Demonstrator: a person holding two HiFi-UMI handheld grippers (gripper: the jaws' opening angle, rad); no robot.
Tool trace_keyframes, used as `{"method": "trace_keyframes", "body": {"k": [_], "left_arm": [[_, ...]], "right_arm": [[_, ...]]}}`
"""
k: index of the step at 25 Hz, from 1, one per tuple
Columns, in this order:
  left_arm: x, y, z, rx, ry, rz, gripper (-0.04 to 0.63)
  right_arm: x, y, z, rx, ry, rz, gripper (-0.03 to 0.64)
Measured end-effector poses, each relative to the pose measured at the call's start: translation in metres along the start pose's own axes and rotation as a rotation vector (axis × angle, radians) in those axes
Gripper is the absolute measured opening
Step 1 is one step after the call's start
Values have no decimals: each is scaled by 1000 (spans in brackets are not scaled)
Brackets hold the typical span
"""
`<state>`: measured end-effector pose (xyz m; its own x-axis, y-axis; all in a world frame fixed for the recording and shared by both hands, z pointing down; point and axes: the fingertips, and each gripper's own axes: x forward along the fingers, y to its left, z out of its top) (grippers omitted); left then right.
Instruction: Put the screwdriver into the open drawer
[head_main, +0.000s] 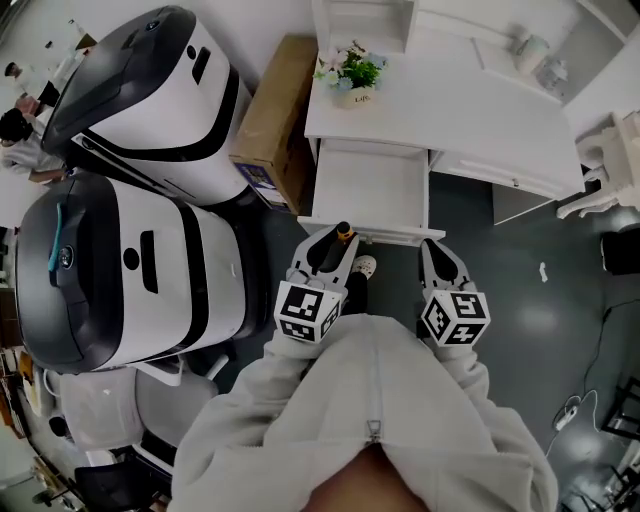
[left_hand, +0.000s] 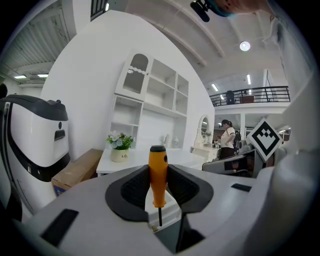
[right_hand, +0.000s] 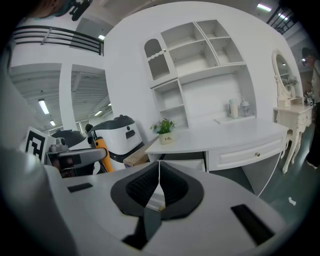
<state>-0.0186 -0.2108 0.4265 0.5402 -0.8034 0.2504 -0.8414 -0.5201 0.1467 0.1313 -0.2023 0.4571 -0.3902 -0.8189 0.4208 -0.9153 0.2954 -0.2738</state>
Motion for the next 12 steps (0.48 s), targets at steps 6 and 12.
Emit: {"method": "trace_keyframes", "body": {"k": [6, 12], "left_arm": [[38, 17, 13, -3, 6, -22, 121], [66, 34, 26, -6, 1, -26, 121]], "right_arm": [[28, -16, 19, 11, 5, -21, 34], [52, -27, 39, 11, -1, -32, 34]]}}
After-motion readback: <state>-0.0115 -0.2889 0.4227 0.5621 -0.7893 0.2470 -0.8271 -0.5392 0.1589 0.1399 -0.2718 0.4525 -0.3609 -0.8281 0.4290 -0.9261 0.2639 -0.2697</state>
